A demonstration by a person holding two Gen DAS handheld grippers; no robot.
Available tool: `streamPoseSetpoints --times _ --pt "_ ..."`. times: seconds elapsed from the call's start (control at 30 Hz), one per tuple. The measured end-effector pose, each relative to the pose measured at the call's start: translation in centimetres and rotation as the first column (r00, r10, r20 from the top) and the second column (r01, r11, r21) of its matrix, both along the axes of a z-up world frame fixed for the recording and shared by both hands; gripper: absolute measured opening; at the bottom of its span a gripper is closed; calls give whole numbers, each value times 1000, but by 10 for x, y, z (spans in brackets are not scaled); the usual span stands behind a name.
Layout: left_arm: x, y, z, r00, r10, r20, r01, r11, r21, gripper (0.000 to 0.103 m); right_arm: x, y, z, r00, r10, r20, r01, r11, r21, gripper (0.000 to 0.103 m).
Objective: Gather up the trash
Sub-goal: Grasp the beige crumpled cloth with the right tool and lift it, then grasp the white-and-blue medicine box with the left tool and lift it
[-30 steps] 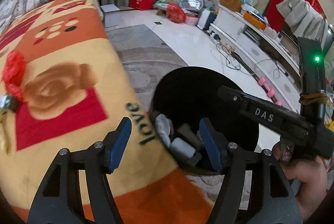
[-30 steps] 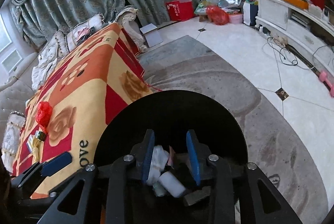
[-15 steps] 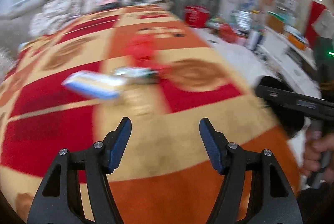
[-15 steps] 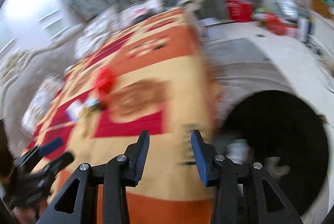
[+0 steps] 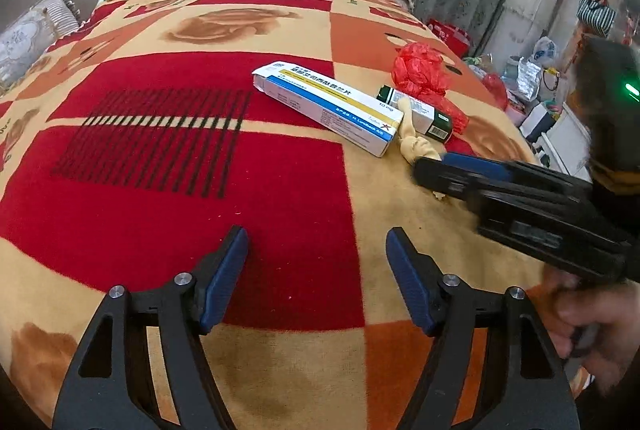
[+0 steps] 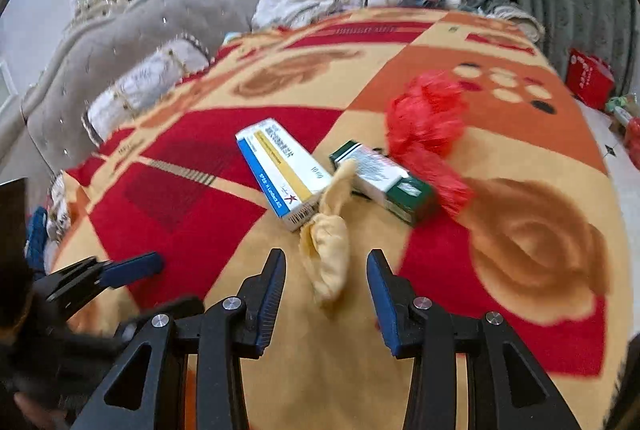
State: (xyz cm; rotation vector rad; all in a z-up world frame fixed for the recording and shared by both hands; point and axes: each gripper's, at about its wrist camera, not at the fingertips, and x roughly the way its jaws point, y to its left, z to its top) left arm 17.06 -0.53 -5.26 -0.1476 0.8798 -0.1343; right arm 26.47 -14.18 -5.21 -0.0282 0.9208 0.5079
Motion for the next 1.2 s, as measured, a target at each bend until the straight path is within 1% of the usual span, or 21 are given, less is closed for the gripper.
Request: streamPoseSetpoints --times 0.2,0.27,0.4,0.47,0.57,0.63,0.73,0.83,0.9,1.0,1.07,1.2 --pt "5 1 2 1000 7 2 -7 999 -36 71 13 16 -5 1000 7 11 -6 998 -69 40" --pt "5 1 3 1000 11 0 -11 999 -34 71 14 19 -5 1000 6 17 -4 995 -98 35" --pt "5 0 3 1000 15 -1 -15 1000 -24 71 12 26 -6 999 7 45 2 984 -180 31" --pt "5 -1 3 1000 17 -3 -17 1000 -18 71 12 28 -6 999 6 52 4 981 -193 28" --pt "5 -2 3 1000 14 -5 -14 1000 -9 71 10 26 -5 998 2 58 9 981 -194 16" --pt "5 -1 2 1000 11 -5 -12 1000 -12 71 7 21 -3 998 -12 65 24 984 -176 14" --pt "5 1 2 1000 6 -5 -6 1000 -24 72 -1 8 4 994 -60 94 72 989 -129 14" --pt "5 2 2 1000 7 -4 -7 999 -35 72 -11 -13 7 990 -118 83 124 989 -81 14" --pt "5 2 2 1000 6 -5 -6 1000 -31 72 -21 -26 8 985 -152 82 159 984 -86 14" --pt "6 2 2 1000 5 -5 -5 1000 -26 73 -32 -42 6 984 -171 53 176 978 -115 14" --pt "6 3 2 1000 4 -5 -4 1000 -29 73 -39 -51 5 983 -177 51 183 974 -131 14" --pt "6 2 2 1000 8 -6 -9 1000 -28 73 -45 -66 4 981 -190 27 192 978 -82 14"
